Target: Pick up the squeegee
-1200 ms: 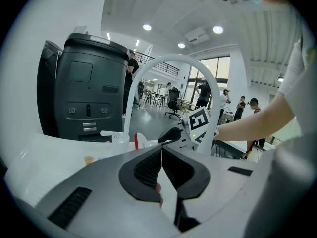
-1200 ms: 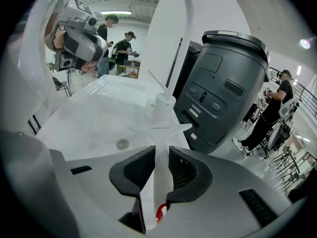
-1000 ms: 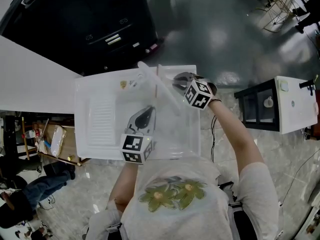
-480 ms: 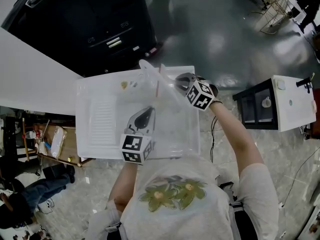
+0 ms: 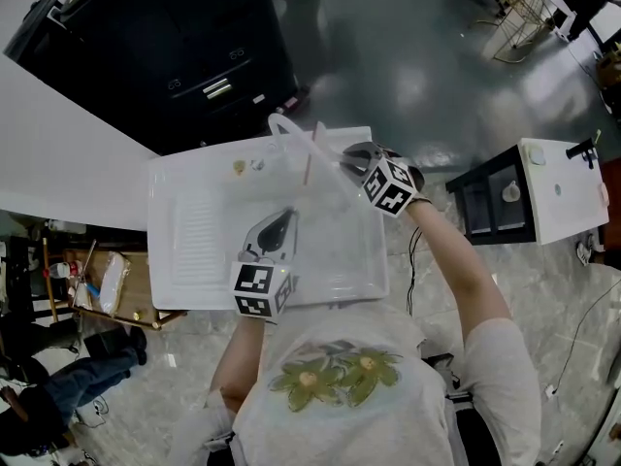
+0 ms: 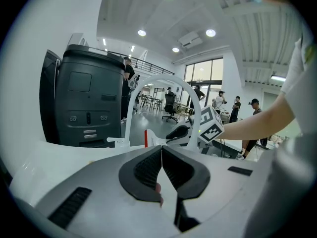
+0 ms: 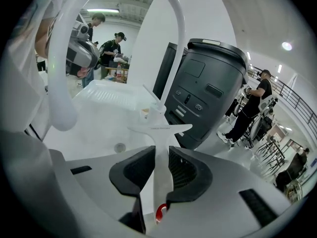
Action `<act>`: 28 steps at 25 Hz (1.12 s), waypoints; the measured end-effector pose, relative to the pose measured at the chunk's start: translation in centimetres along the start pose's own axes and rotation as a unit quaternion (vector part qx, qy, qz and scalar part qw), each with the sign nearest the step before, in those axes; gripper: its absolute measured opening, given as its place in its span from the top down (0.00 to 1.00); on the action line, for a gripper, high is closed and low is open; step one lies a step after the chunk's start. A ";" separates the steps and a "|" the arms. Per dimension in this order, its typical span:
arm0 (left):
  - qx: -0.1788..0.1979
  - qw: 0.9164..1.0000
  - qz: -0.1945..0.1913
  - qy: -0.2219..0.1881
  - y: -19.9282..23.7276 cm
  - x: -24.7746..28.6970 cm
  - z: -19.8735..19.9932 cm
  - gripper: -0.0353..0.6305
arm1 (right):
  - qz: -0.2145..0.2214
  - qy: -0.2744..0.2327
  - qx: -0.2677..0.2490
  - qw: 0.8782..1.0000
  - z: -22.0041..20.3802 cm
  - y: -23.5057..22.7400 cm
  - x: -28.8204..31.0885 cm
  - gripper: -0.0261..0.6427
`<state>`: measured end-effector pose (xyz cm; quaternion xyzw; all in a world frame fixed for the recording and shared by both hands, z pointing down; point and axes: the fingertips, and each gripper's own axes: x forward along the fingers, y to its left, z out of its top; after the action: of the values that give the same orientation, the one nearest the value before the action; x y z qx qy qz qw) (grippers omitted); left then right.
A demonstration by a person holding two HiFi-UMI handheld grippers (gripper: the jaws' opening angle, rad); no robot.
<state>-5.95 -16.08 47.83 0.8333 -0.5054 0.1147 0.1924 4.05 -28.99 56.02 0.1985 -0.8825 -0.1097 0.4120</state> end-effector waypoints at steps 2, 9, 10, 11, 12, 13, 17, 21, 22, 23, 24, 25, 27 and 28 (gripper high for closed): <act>0.000 1.000 -0.001 -0.002 0.0 -0.2 0.2 0.93 | -0.006 0.003 0.004 1.000 0.0 0.0 -0.5 0.82; -0.002 1.000 -0.004 -0.008 0.2 -1.3 0.6 0.93 | -0.031 0.007 0.026 0.999 0.2 -0.3 -2.0 0.82; -0.002 1.000 -0.004 -0.009 0.3 -1.5 0.6 0.93 | -0.034 0.007 0.029 0.999 0.2 -0.3 -2.2 0.82; -0.003 1.000 -0.004 -0.010 0.3 -1.6 0.7 0.93 | -0.037 0.007 0.032 0.999 0.3 -0.3 -2.4 0.82; -0.002 1.000 -0.005 -0.010 0.3 -1.7 0.8 0.93 | -0.040 0.008 0.035 0.999 0.3 -0.4 -2.7 0.82; -0.002 1.000 -0.005 -0.012 0.3 -1.9 0.9 0.93 | -0.044 0.007 0.038 0.998 0.3 -0.4 -2.9 0.82; -0.002 1.000 -0.007 -0.018 0.1 -2.2 1.1 0.93 | -0.060 0.004 0.059 0.996 0.1 -0.7 -3.9 0.82; -0.001 1.000 -0.008 -0.023 -0.2 -2.4 1.0 0.93 | -0.075 -0.003 0.077 0.994 -0.2 -0.8 -4.9 0.82; -0.001 1.000 -0.009 -0.024 -0.2 -2.6 0.9 0.93 | -0.078 -0.006 0.082 0.994 -0.3 -0.7 -5.1 0.82; -0.002 1.000 -0.009 -0.024 -0.3 -2.7 0.9 0.93 | -0.081 -0.008 0.087 0.993 -0.3 -0.7 -5.3 0.82; -0.003 1.000 -0.009 -0.025 -0.3 -2.8 0.8 0.93 | -0.084 -0.010 0.091 0.992 -0.3 -0.6 -5.6 0.82; -0.005 1.000 -0.009 -0.025 -0.3 -2.9 0.7 0.93 | -0.088 -0.012 0.096 0.991 -0.3 -0.6 -5.8 0.82; -0.009 1.000 -0.009 -0.027 -0.4 -3.2 0.6 0.93 | -0.097 -0.011 0.106 0.989 -0.4 -0.6 -6.3 0.82; -0.010 1.000 -0.008 -0.027 -0.4 -3.3 0.6 0.93 | -0.102 -0.011 0.111 0.988 -0.5 -0.7 -6.5 0.82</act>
<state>-7.10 -13.53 45.95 0.8381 -0.5051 0.0856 0.1874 8.36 -26.74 51.69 0.3312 -0.8687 -0.0547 0.3642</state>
